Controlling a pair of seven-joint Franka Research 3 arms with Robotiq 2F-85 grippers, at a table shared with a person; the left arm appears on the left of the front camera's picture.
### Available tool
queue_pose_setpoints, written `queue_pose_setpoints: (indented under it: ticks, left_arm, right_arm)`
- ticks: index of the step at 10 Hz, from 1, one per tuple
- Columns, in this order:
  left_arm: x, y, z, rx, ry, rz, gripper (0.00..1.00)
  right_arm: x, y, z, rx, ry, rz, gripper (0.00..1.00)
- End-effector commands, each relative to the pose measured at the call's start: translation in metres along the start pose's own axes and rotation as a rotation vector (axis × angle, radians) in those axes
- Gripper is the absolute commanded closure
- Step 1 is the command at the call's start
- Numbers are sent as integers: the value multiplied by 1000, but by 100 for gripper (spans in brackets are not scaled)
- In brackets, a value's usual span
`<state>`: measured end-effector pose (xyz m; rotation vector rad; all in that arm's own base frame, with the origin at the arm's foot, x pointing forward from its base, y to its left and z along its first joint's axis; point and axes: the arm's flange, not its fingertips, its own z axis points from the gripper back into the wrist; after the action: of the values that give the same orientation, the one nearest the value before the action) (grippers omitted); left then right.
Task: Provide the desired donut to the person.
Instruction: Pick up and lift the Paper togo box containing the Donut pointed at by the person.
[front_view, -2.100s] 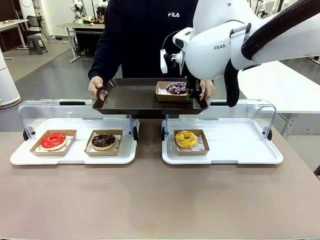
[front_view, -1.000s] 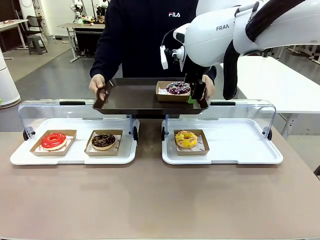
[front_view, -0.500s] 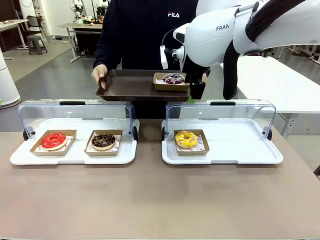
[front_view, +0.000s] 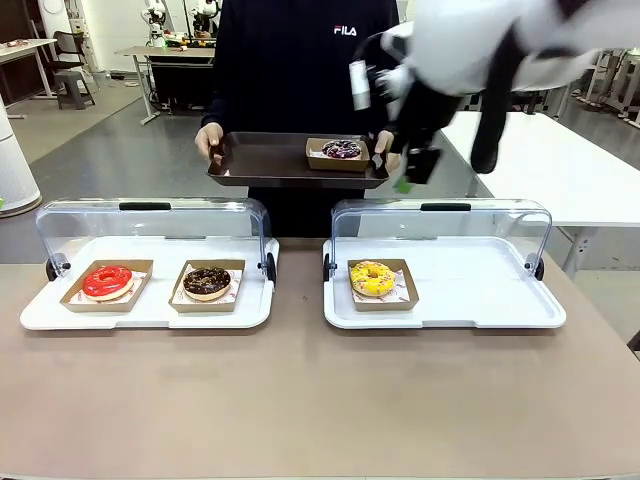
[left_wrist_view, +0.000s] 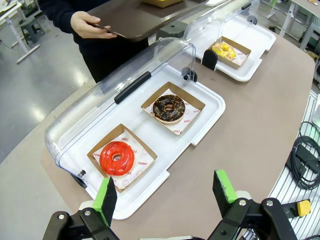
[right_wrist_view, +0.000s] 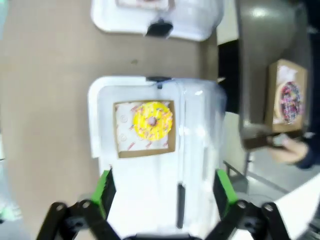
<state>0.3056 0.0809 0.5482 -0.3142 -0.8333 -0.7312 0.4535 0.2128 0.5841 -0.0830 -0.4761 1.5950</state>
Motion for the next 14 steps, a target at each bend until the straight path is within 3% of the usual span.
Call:
queue_pose_setpoints:
  ticks: [1,4,7,14]
  left_arm:
    - [0,1,0,-6,-6,-2,0]
    - [0,1,0,-6,-6,-2,0]
    - [0,1,0,-6,-6,-2,0]
    - [0,1,0,-6,-6,-2,0]
  right_arm:
    - [-87,39,32,27,-118,-82,0]
    - [-206,75,69,-46,-310,-265,0]
    - [-267,72,66,-47,-478,-374,0]
    - [-273,57,59,-20,-553,-344,0]
